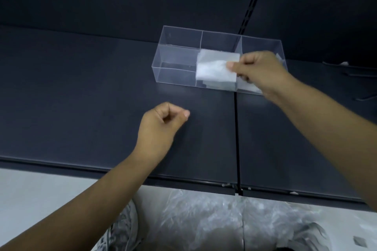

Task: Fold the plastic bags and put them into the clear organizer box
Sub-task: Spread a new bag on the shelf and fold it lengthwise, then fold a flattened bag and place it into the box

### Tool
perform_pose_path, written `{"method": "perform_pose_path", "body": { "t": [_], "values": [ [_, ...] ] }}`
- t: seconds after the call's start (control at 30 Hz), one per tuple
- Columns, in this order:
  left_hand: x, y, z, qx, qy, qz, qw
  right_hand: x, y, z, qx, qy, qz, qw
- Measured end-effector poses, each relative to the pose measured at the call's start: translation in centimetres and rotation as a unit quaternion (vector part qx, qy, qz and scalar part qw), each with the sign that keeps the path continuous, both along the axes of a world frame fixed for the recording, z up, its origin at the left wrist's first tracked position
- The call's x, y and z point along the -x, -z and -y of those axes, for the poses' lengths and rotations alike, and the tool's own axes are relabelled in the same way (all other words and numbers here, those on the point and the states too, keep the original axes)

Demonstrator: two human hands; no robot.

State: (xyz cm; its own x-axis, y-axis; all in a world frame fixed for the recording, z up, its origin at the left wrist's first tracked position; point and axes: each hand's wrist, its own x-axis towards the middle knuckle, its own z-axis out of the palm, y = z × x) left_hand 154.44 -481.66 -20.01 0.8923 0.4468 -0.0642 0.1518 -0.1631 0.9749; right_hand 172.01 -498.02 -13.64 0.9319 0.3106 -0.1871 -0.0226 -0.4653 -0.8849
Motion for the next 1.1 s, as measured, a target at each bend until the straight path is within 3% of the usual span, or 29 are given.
{"method": "perform_pose_path", "body": {
  "t": [0.1, 0.2, 0.3, 0.5, 0.63, 0.73, 0.8, 0.87, 0.97, 1.03, 1.1],
  "values": [
    [1.6, 2.5, 1.0, -0.264, 0.102, -0.051, 0.958, -3.5, 1.2, 0.0, 0.096, 0.051, 0.072, 0.991],
    [3.0, 4.2, 1.9, -0.406, 0.174, -0.096, 0.892, -4.9, 3.0, -0.8, 0.257, -0.001, 0.1, 0.961],
    [3.5, 4.5, 2.2, -0.513, 0.196, -0.117, 0.828, -5.3, 3.5, -1.6, 0.357, -0.036, 0.09, 0.929],
    [3.4, 4.8, 2.2, -0.539, 0.212, -0.139, 0.803, -4.4, 3.0, -0.9, 0.332, 0.0, 0.189, 0.924],
    [3.4, 4.7, 2.2, -0.543, 0.22, -0.132, 0.799, -0.5, 2.4, 0.3, 0.196, 0.006, 0.253, 0.947],
    [3.3, 5.0, 2.1, -0.546, 0.216, -0.121, 0.8, 6.6, 2.4, 2.8, 0.075, -0.052, 0.301, 0.949],
    [3.2, 5.2, 2.2, -0.552, 0.209, -0.11, 0.799, 12.7, 3.8, 6.0, 0.058, -0.135, 0.298, 0.943],
    [3.2, 5.5, 2.2, -0.552, 0.204, -0.102, 0.802, 18.6, 6.4, 9.9, 0.117, -0.231, 0.255, 0.932],
    [3.3, 5.8, 2.1, -0.549, 0.199, -0.096, 0.806, 22.8, 11.4, 16.0, 0.274, -0.302, 0.232, 0.883],
    [3.2, 5.9, 2.1, -0.55, 0.196, -0.091, 0.807, 22.7, 14.4, 19.0, 0.42, -0.273, 0.142, 0.854],
    [3.2, 5.9, 2.1, -0.55, 0.194, -0.089, 0.807, 22.2, 16.6, 21.3, 0.493, -0.211, 0.045, 0.843]
  ]
}}
